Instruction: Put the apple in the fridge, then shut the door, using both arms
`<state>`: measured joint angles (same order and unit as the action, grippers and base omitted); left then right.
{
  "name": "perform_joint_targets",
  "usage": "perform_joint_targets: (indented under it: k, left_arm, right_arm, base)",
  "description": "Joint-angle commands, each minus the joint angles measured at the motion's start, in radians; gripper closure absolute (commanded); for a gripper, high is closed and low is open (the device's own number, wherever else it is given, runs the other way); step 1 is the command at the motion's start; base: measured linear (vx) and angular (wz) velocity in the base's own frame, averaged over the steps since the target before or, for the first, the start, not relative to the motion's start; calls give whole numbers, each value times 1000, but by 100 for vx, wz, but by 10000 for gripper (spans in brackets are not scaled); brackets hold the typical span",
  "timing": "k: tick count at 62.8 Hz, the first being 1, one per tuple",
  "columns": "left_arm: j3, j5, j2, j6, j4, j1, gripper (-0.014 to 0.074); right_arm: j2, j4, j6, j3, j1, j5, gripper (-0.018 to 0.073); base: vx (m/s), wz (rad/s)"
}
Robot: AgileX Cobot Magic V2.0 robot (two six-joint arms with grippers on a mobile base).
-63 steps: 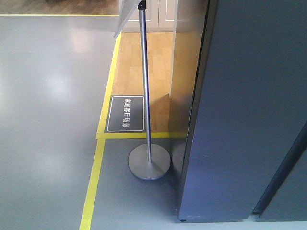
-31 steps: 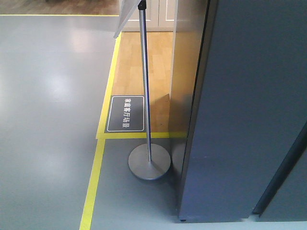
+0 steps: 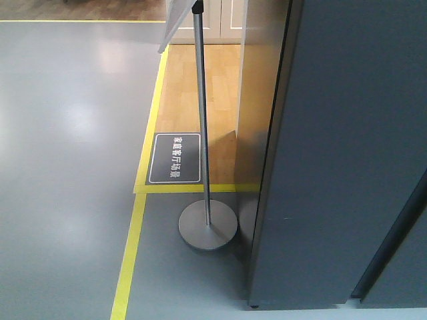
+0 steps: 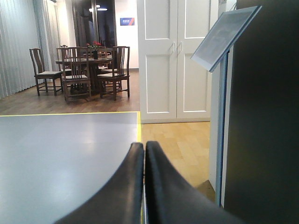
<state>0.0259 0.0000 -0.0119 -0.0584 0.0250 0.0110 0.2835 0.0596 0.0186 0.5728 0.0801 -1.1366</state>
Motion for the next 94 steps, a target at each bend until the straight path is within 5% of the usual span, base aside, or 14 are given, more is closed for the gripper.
perform_joint_targets:
  k: [1, 22, 33, 50, 68, 94]
  left_arm:
    - [28, -77, -15, -10, -10, 4, 603]
    - [28, -77, -15, -10, -10, 4, 603]
    - [28, -77, -15, -10, -10, 4, 603]
    - [28, -77, -15, -10, -10, 4, 603]
    - [27, -77, -15, -10, -10, 4, 603]
    - [22, -79, -15, -10, -10, 4, 603]
  right_arm:
    - [12, 1, -1, 23, 2, 52, 563]
    - [12, -39, 25, 23, 2, 66, 563]
    - [-61, -116, 67, -61, 0, 371, 563]
    - [-190, -100, 65, -357, 0, 863, 563]
    - [-295, -98, 54, -592, 0, 1169, 563]
    - [-314, -51, 65, -615, -71, 1161, 563]
  base:
    - [0, 0]
    - [0, 0]
    - [0, 0]
    - [0, 0]
    - [0, 0]
    - [0, 0]
